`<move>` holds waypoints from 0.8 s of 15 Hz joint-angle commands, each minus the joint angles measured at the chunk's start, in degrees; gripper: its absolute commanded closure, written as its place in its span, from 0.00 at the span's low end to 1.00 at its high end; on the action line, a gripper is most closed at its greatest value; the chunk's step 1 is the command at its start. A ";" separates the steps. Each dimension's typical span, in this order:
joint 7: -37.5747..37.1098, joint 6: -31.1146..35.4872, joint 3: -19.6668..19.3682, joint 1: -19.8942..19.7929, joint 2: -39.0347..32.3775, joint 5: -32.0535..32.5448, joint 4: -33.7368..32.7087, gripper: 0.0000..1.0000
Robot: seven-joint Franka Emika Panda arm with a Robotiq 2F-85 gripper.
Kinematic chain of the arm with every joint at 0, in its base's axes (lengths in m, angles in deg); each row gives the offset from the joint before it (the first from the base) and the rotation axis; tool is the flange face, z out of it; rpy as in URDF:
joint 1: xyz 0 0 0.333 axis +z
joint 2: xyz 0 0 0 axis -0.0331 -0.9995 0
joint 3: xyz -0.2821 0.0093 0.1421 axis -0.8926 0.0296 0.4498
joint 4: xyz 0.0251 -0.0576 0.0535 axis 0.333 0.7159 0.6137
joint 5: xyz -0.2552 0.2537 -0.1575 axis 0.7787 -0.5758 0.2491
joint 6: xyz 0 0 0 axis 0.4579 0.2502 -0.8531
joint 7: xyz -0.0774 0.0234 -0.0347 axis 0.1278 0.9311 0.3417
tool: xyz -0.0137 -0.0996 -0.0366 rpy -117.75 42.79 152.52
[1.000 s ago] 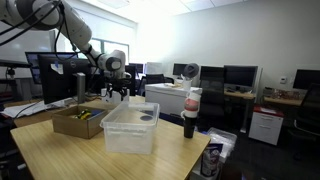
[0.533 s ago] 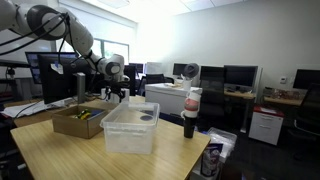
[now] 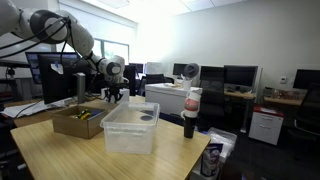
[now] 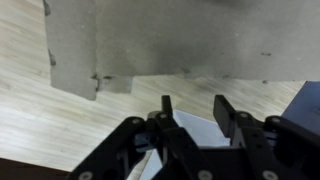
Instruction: Close the lid of the cardboard box
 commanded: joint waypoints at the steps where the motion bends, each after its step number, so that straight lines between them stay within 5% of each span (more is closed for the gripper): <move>1: -2.11 -7.01 -1.23 0.58 0.02 1.77 -1.98 0.81; 4: -3.53 -11.65 -1.91 1.12 0.00 2.21 -3.32 0.95; 12: -9.24 -23.40 -3.24 4.83 0.45 5.34 -8.45 0.97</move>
